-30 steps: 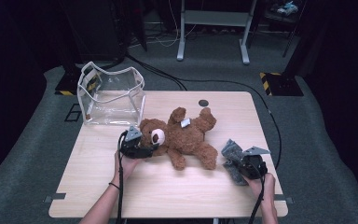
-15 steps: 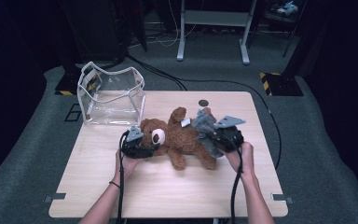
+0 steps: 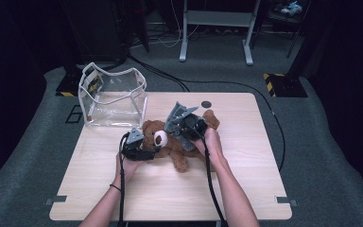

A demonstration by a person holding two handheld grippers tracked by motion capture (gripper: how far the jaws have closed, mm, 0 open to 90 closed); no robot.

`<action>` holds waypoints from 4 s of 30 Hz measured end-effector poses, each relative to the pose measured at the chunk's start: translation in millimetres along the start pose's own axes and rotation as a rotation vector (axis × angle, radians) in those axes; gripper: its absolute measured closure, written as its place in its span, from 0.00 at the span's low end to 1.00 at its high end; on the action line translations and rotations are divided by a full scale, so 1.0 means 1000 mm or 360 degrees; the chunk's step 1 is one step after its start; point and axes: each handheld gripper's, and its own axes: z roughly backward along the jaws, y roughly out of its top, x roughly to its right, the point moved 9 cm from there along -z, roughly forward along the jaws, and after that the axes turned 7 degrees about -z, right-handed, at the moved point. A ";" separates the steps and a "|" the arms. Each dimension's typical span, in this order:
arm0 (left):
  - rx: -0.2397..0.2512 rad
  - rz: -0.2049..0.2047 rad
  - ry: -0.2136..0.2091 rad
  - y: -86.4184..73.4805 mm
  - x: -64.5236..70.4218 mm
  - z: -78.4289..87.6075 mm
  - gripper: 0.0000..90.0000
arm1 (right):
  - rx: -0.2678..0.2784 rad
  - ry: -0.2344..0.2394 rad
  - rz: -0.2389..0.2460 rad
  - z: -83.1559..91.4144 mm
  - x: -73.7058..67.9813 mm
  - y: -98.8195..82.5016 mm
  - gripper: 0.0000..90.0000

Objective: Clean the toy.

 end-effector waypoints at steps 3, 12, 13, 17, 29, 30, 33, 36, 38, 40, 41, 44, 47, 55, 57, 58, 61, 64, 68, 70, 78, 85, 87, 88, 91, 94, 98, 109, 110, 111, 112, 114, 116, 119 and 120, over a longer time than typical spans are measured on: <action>0.0006 0.0003 0.0001 0.000 0.002 0.004 0.20 | 0.0028 0.0020 -0.0019 0.000 0.001 -0.002 0.86; -0.0028 0.0140 0.0053 -0.011 -0.013 0.014 0.17 | 0.0015 0.0007 -0.0042 0.001 0.000 -0.004 0.86; -0.0048 0.0152 0.0036 -0.015 -0.012 0.013 0.17 | 0.0038 0.0004 -0.0035 0.000 0.001 -0.003 0.86; -0.0117 0.0191 -0.0029 -0.032 -0.006 0.007 0.29 | 0.0033 0.0014 -0.0046 0.000 0.002 -0.003 0.86; -0.0155 0.0125 -0.0035 -0.045 -0.004 -0.001 0.75 | 0.0093 0.0053 -0.0132 0.003 0.004 0.002 0.85; -0.0158 0.0122 -0.0036 -0.045 -0.004 -0.001 0.76 | 0.0106 0.0054 -0.0147 0.004 0.004 0.003 0.85; -0.0158 0.0115 -0.0026 -0.044 -0.004 -0.003 0.77 | 0.0129 0.0059 -0.0148 0.007 0.002 0.008 0.85; -0.0164 0.0092 -0.0018 -0.044 -0.004 -0.003 0.77 | 0.0160 0.0074 -0.0097 0.010 -0.001 0.018 0.84; -0.0160 0.0091 -0.0014 -0.044 -0.004 -0.004 0.77 | 0.0176 0.0090 -0.0068 0.010 -0.007 0.026 0.84; -0.0166 0.0092 -0.0025 -0.044 -0.004 -0.004 0.77 | 0.0186 0.0113 -0.0043 0.007 -0.014 0.035 0.84; -0.0164 0.0093 -0.0026 -0.044 -0.004 -0.004 0.77 | 0.0179 0.0119 -0.0032 0.005 -0.018 0.039 0.84; -0.0161 0.0094 -0.0033 -0.044 -0.004 -0.004 0.77 | 0.0146 0.0164 -0.0070 -0.003 -0.031 0.048 0.84; -0.0161 0.0081 -0.0026 -0.043 -0.005 -0.004 0.77 | 0.0087 0.0150 -0.0027 -0.016 -0.036 0.049 0.84; -0.0146 0.0116 -0.0062 -0.041 -0.006 -0.007 0.77 | 0.0025 0.0059 -0.0044 -0.023 -0.013 0.029 0.84; -0.0143 0.0124 -0.0077 -0.040 -0.003 -0.009 0.77 | 0.0022 0.0064 -0.0041 -0.021 -0.006 0.026 0.84; -0.0147 0.0118 -0.0084 -0.039 -0.002 -0.010 0.77 | 0.0013 0.0055 -0.0035 -0.019 -0.003 0.024 0.85; -0.0146 0.0118 -0.0087 -0.038 0.000 -0.013 0.77 | -0.0008 0.0038 -0.0053 -0.014 0.007 0.020 0.85; -0.0136 0.0126 -0.0079 -0.037 0.001 -0.014 0.77 | -0.0026 0.0066 -0.0084 -0.009 0.016 0.014 0.85; -0.0135 0.0128 -0.0080 -0.037 0.001 -0.014 0.77 | -0.0049 0.0062 -0.0141 -0.002 0.029 0.008 0.85; -0.0133 0.0129 -0.0077 -0.037 0.001 -0.014 0.77 | -0.0053 0.0048 -0.0157 0.000 0.036 0.005 0.85; -0.0151 0.0134 -0.0089 -0.038 0.001 -0.014 0.77 | -0.0102 -0.0041 -0.0293 0.011 0.076 -0.013 0.85; -0.0158 0.0142 -0.0082 -0.038 0.000 -0.016 0.76 | -0.0197 -0.0168 -0.0490 0.016 0.120 -0.045 0.85; -0.0157 0.0143 -0.0082 -0.038 0.000 -0.016 0.76 | -0.0209 -0.0213 -0.0525 0.020 0.129 -0.050 0.85; -0.0158 0.0144 -0.0080 -0.038 0.000 -0.016 0.75 | -0.0204 -0.0223 -0.0547 0.024 0.131 -0.050 0.84; -0.0147 0.0144 -0.0072 -0.038 -0.001 -0.016 0.74 | -0.0128 -0.0213 -0.0510 0.040 0.129 -0.040 0.84; -0.0144 0.0146 -0.0072 -0.037 -0.001 -0.015 0.73 | -0.0025 -0.0146 -0.0478 0.055 0.112 -0.020 0.84; -0.0134 0.0151 -0.0073 -0.037 -0.002 -0.015 0.72 | 0.0066 -0.0017 -0.0369 0.065 0.081 0.009 0.84; -0.0155 0.0148 -0.0084 -0.037 -0.001 -0.016 0.73 | -0.0001 0.0183 -0.0217 0.010 0.018 0.058 0.83; -0.0145 0.0151 -0.0076 -0.037 -0.001 -0.017 0.73 | -0.0028 0.0215 -0.0227 0.005 0.012 0.061 0.83; -0.0152 0.0147 -0.0082 -0.037 -0.001 -0.017 0.73 | -0.0030 0.0225 -0.0217 0.000 0.006 0.065 0.83; -0.0159 0.0145 -0.0085 -0.037 0.000 -0.017 0.73 | -0.0041 0.0227 -0.0218 -0.006 0.001 0.068 0.83; -0.0170 0.0124 -0.0076 -0.038 -0.001 -0.016 0.73 | -0.0060 0.0234 -0.0213 -0.017 -0.008 0.071 0.83; -0.0170 0.0122 -0.0056 -0.039 -0.002 -0.017 0.74 | -0.0110 0.0221 -0.0213 -0.028 -0.013 0.068 0.83; -0.0185 0.0127 -0.0046 -0.040 -0.002 -0.016 0.74 | -0.0151 0.0200 -0.0227 -0.037 -0.009 0.057 0.83; -0.0185 0.0132 -0.0047 -0.040 -0.002 -0.016 0.75 | -0.0149 0.0200 -0.0230 -0.036 -0.006 0.053 0.83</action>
